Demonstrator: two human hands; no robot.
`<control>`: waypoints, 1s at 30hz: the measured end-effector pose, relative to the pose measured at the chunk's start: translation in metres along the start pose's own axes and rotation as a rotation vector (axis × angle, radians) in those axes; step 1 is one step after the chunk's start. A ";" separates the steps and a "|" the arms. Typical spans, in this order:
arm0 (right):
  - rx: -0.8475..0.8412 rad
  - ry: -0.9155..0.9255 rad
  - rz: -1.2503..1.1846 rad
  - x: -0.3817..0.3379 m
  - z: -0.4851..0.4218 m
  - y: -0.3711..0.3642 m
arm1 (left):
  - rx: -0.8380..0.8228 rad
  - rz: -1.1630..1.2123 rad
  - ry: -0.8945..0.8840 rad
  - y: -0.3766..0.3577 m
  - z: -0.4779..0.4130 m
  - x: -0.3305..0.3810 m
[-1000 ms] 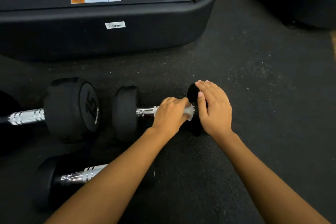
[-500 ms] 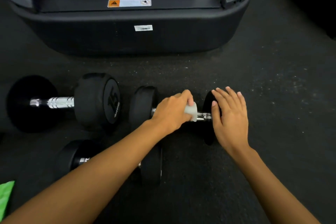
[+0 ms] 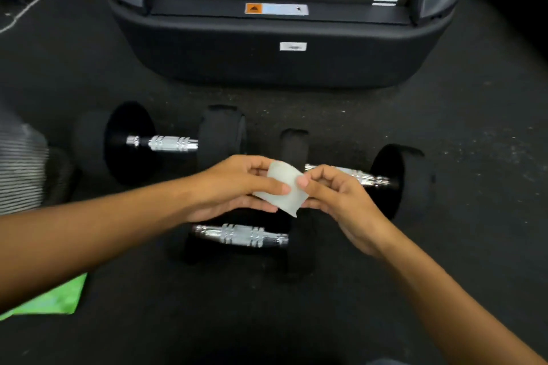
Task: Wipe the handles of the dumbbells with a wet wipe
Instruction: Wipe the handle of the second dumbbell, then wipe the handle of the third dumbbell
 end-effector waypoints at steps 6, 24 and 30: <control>-0.103 -0.117 -0.217 0.012 0.011 -0.065 | 0.099 0.023 0.073 0.067 0.030 -0.035; -0.238 0.064 0.686 0.074 -0.030 -0.133 | 0.658 -0.663 -0.568 0.136 0.022 -0.086; 0.018 0.410 0.978 0.088 -0.024 -0.131 | 0.758 -0.674 -0.610 0.109 0.006 -0.105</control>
Point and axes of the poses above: each hand's wrist, its own z-axis away from the middle knuckle, its own y-axis out of the back of the hand, x = y × z, the point moved 5 cm from there along -z, towards the middle knuckle, and after that the axes turned 12 degrees about x, right-handed, at the moved point
